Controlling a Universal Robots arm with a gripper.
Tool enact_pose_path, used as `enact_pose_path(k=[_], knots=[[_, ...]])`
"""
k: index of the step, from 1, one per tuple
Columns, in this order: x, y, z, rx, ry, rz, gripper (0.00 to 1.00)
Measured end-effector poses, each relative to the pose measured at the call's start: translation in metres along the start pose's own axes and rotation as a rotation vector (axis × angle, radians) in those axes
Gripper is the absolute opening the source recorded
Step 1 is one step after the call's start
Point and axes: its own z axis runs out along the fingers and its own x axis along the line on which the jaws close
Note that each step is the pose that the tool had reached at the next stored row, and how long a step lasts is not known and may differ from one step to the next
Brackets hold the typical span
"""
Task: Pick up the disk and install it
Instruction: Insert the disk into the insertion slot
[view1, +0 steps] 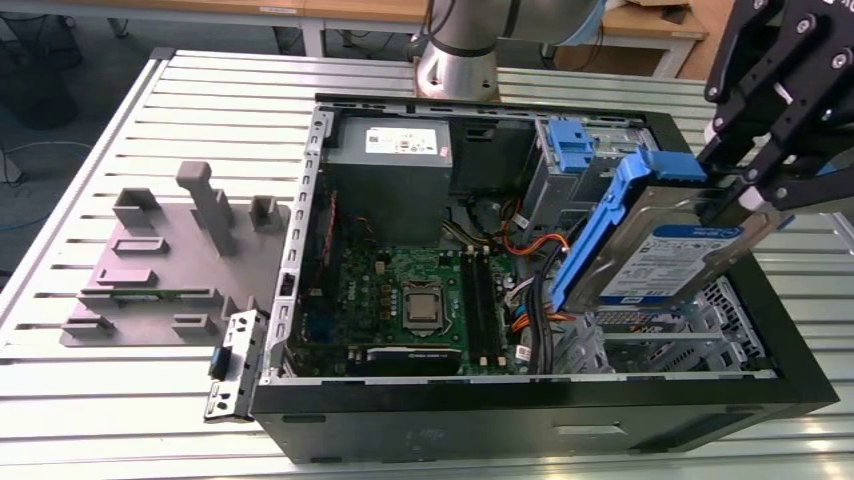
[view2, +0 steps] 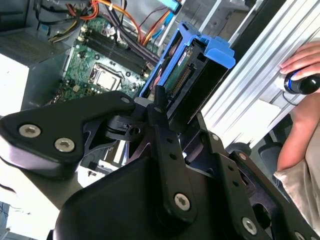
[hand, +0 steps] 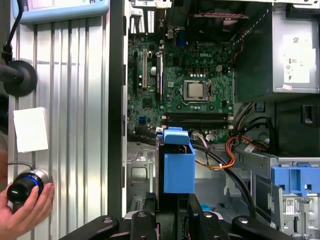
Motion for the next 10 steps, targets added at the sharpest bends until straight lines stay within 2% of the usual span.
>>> enact_pose_path(k=[7,10], knots=[[-0.0003,-0.0186,0.0013,-0.0017,0.0001,0.000,0.35],[-0.0004,-0.0241,0.0015,-0.0020,0.0001,0.000,0.35]])
